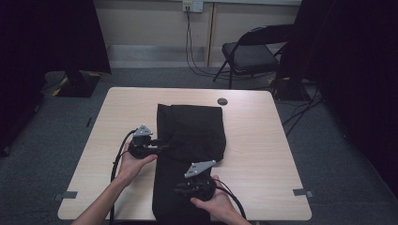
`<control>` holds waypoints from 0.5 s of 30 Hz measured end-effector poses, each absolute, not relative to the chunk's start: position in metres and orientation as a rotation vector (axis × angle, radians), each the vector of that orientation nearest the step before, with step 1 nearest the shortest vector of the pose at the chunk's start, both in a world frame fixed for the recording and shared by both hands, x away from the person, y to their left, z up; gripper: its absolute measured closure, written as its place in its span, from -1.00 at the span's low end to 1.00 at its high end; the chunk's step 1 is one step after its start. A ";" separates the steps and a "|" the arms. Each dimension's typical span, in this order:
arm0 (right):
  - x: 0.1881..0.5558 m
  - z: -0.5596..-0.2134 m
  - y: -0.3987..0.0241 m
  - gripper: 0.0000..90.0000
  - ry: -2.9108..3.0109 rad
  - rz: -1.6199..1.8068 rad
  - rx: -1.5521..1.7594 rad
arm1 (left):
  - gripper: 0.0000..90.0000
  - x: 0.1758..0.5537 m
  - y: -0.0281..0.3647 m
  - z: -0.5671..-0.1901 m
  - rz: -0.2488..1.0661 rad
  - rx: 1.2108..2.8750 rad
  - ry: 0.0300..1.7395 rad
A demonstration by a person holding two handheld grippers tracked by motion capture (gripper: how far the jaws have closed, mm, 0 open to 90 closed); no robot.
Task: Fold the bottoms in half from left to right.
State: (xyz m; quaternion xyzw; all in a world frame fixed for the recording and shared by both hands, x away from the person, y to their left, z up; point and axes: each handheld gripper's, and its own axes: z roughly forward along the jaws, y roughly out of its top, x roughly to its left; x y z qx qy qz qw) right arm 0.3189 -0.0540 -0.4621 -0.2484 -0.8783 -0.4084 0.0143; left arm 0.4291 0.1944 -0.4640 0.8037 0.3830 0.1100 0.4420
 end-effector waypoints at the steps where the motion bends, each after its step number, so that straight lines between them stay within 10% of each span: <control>1: 0.317 -0.465 -0.058 0.60 -2.775 -1.245 -0.772 | 0.15 0.429 0.194 -0.465 0.273 1.995 0.952; 15: 0.273 -0.488 -0.037 -0.03 -2.879 -1.161 -0.485 | 0.09 0.430 0.196 -0.468 0.276 2.001 0.972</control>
